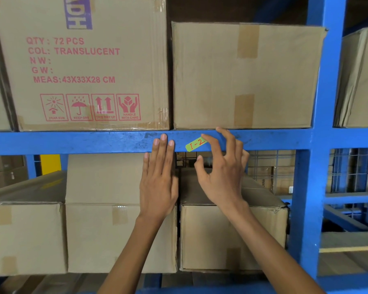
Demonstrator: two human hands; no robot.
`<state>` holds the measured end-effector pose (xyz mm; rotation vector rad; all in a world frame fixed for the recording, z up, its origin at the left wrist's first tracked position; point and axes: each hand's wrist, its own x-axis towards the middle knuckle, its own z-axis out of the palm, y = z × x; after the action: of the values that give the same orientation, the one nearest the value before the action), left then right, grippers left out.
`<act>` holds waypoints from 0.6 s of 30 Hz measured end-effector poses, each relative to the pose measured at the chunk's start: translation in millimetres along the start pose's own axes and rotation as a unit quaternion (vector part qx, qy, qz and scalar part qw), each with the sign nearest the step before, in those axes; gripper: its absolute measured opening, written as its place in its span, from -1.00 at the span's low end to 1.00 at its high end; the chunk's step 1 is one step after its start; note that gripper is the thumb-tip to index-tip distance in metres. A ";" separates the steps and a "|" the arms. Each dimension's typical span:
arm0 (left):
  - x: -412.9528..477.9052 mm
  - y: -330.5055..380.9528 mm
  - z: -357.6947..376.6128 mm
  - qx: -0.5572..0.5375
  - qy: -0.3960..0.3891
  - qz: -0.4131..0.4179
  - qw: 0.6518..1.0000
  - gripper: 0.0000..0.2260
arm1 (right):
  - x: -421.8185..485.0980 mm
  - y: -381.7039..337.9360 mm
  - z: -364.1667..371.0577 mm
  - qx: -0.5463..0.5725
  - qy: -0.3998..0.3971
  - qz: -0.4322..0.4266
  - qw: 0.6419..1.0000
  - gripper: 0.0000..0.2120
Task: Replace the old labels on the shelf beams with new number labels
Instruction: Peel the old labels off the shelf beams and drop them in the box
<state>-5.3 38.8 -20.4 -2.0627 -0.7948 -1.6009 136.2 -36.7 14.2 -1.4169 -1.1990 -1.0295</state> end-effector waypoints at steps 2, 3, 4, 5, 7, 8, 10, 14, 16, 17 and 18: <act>0.2 1.3 -2.6 0.001 -0.004 0.001 1.000 -0.21 | 2.7 -1.0 -1.3 -0.002 -0.002 0.004 1.000 -0.57; 0.2 1.8 -3.6 0.001 -0.007 0.001 1.000 -0.21 | 4.0 -1.6 -1.7 -0.002 -0.003 0.006 1.000 -0.59; -0.2 2.1 -4.4 0.001 -0.010 0.001 1.000 -0.20 | 5.2 -2.1 -2.2 -0.002 -0.003 0.006 1.000 -0.60; -0.7 2.7 -5.3 0.001 -0.012 0.000 1.000 -0.20 | 6.8 -2.7 -2.8 -0.002 -0.005 0.005 1.000 -0.62; -1.1 4.0 -6.4 -0.001 -0.015 -0.002 1.000 -0.19 | 12.0 -2.9 -4.6 -0.010 -0.001 0.003 1.000 -0.67; -0.8 4.9 -6.7 -0.001 -0.015 -0.003 1.000 -0.18 | 15.5 -2.1 -5.9 -0.020 0.004 0.000 1.000 -0.70; -0.1 6.8 -7.5 -0.001 -0.016 -0.005 1.000 -0.17 | 23.7 -0.1 -8.8 -0.035 0.015 -0.010 0.999 -0.74; 0.2 9.5 -10.4 -0.007 -0.021 -0.012 1.000 -0.15 | 37.9 4.2 -13.0 -0.025 0.003 -0.054 0.998 -0.81; -0.5 9.6 -12.1 -0.007 -0.022 -0.014 1.000 -0.14 | 42.3 5.7 -13.5 -0.024 -0.013 -0.075 0.997 -0.80; -0.9 9.7 -12.7 -0.007 -0.023 -0.014 1.000 -0.14 | 44.1 6.5 -13.8 -0.022 -0.020 -0.079 0.996 -0.79; -1.1 9.6 -12.9 -0.007 -0.024 -0.013 1.000 -0.14 | 45.6 7.4 -13.7 -0.020 -0.026 -0.082 0.996 -0.79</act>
<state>-8.6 23.3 -17.9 -2.1165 -0.8319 -1.5796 150.4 -43.0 59.8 -1.4008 -1.3587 -1.1407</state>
